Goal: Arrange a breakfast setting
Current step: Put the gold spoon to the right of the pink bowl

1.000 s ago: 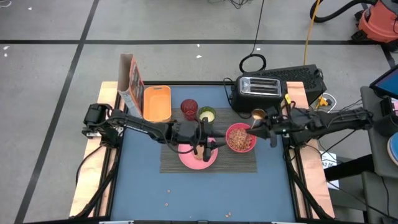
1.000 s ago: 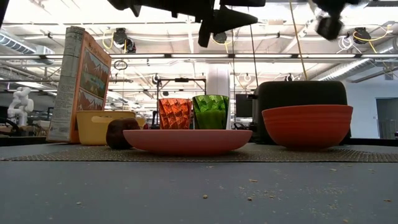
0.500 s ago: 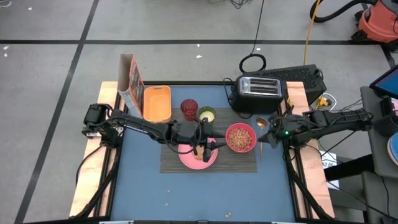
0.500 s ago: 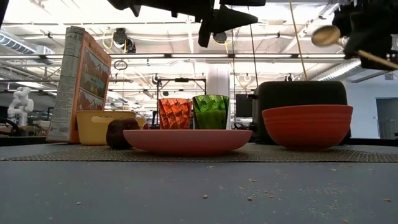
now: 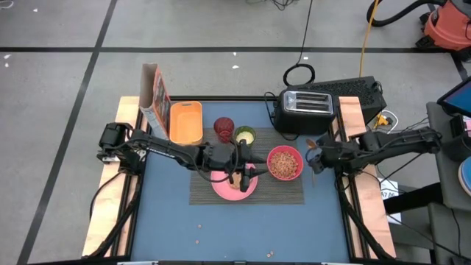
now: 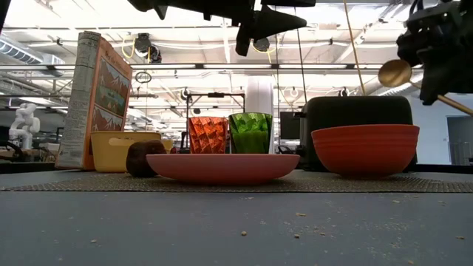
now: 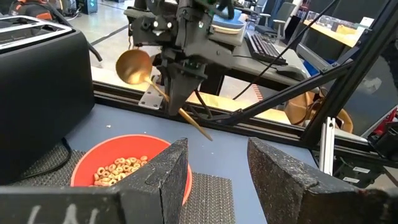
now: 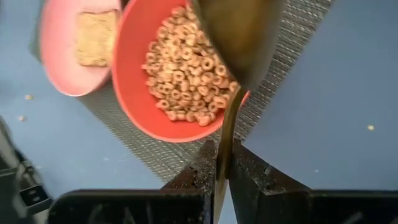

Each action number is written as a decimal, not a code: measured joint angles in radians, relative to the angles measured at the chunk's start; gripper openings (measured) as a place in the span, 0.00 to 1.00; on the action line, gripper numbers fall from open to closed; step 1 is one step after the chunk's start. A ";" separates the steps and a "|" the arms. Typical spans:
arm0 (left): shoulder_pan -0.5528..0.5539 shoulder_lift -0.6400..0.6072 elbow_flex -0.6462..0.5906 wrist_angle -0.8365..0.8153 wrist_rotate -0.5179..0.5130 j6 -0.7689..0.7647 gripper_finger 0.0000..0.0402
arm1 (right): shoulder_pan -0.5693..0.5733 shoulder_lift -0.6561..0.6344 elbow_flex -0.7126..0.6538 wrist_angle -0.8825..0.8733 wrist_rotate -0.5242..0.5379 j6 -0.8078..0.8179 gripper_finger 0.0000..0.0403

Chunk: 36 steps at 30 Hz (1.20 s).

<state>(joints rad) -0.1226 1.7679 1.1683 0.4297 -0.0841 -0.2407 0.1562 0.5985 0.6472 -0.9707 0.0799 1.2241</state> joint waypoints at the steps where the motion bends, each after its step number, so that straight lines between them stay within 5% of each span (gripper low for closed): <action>1: 0.000 0.000 0.000 0.000 0.000 0.000 0.43 | 0.000 0.015 0.000 -0.001 0.000 0.003 0.04; 21: 0.000 0.000 0.000 0.000 0.000 0.001 0.43 | 0.000 0.255 -0.005 -0.064 0.026 0.280 0.04; 36: 0.000 0.000 0.000 -0.015 -0.001 0.001 0.43 | -0.001 0.273 -0.281 0.286 -0.063 0.340 0.04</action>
<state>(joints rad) -0.1226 1.7679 1.1683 0.4145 -0.0849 -0.2401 0.1555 0.8715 0.3662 -0.6849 0.0166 1.5642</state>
